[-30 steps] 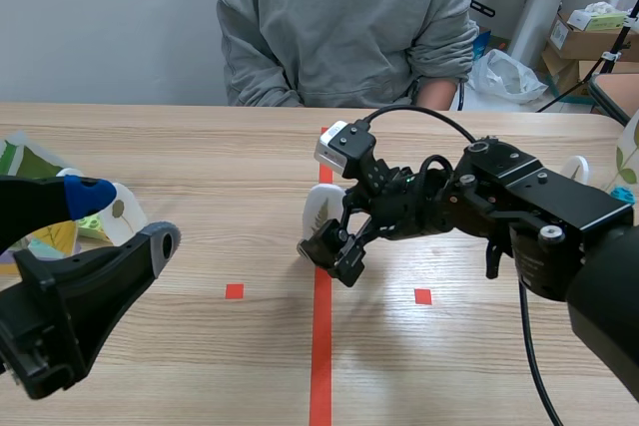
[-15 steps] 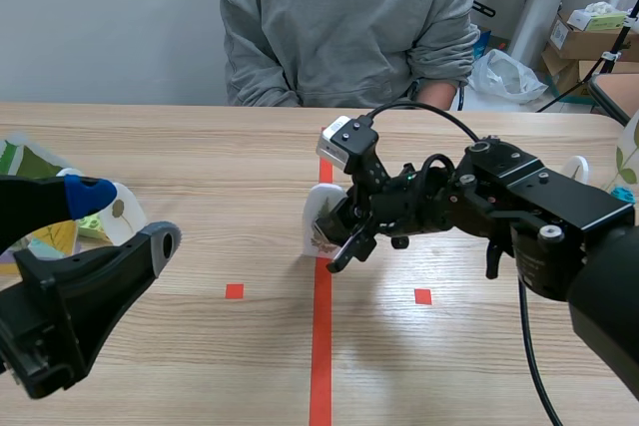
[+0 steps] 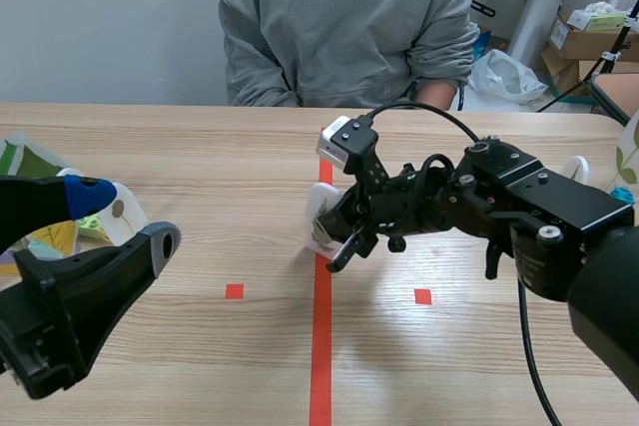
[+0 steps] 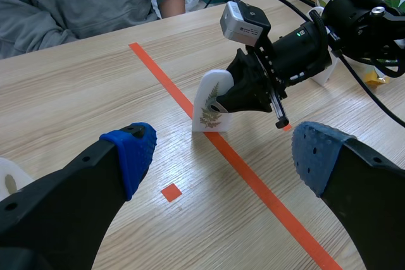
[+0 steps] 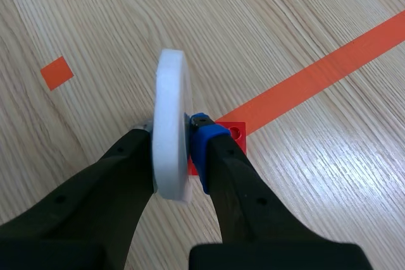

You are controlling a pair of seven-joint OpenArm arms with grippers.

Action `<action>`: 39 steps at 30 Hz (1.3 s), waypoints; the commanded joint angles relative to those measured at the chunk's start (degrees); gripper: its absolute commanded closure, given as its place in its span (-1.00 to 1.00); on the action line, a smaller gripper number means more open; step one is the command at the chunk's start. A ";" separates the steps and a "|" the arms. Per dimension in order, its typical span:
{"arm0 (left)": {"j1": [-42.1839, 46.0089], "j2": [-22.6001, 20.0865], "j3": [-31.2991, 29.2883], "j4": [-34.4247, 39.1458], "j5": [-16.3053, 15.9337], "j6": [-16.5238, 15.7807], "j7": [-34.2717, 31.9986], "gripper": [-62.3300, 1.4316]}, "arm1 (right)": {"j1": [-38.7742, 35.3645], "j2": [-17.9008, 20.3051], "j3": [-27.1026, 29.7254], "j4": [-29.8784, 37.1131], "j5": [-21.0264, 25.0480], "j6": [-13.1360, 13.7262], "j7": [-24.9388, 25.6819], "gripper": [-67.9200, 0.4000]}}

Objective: Do the leaf sorting experiment

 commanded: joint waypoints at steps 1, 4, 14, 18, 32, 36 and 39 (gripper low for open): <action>-0.15 0.26 0.31 0.68 -0.35 -0.09 -0.98 -0.51 | 0.28 -0.17 1.60 1.20 0.59 -0.35 0.42 0.94; -0.17 0.26 0.31 0.68 -0.35 -0.09 -0.98 -0.51 | -1.27 -0.15 4.74 1.97 0.63 -0.50 0.22 0.94; -0.17 0.26 0.31 0.68 -0.37 -0.09 -0.98 -0.51 | -6.69 0.28 15.32 9.46 3.74 -2.69 -4.59 0.94; -0.17 0.26 0.31 0.68 -0.37 -0.09 -0.98 -0.51 | -9.44 1.18 19.08 12.28 4.44 -4.04 -5.31 0.94; -0.17 0.26 0.31 0.68 -0.39 -0.09 -1.01 -0.51 | -18.75 7.85 33.62 17.18 9.14 -7.85 -8.48 0.94; -0.17 0.26 0.31 0.68 -0.39 -0.09 -1.01 -0.51 | -20.65 9.11 36.96 17.33 11.19 -8.90 -9.22 0.94; -0.17 0.26 0.31 0.68 -0.39 -0.09 -1.01 -0.51 | -21.68 9.97 39.10 17.40 11.74 -8.87 -9.29 0.94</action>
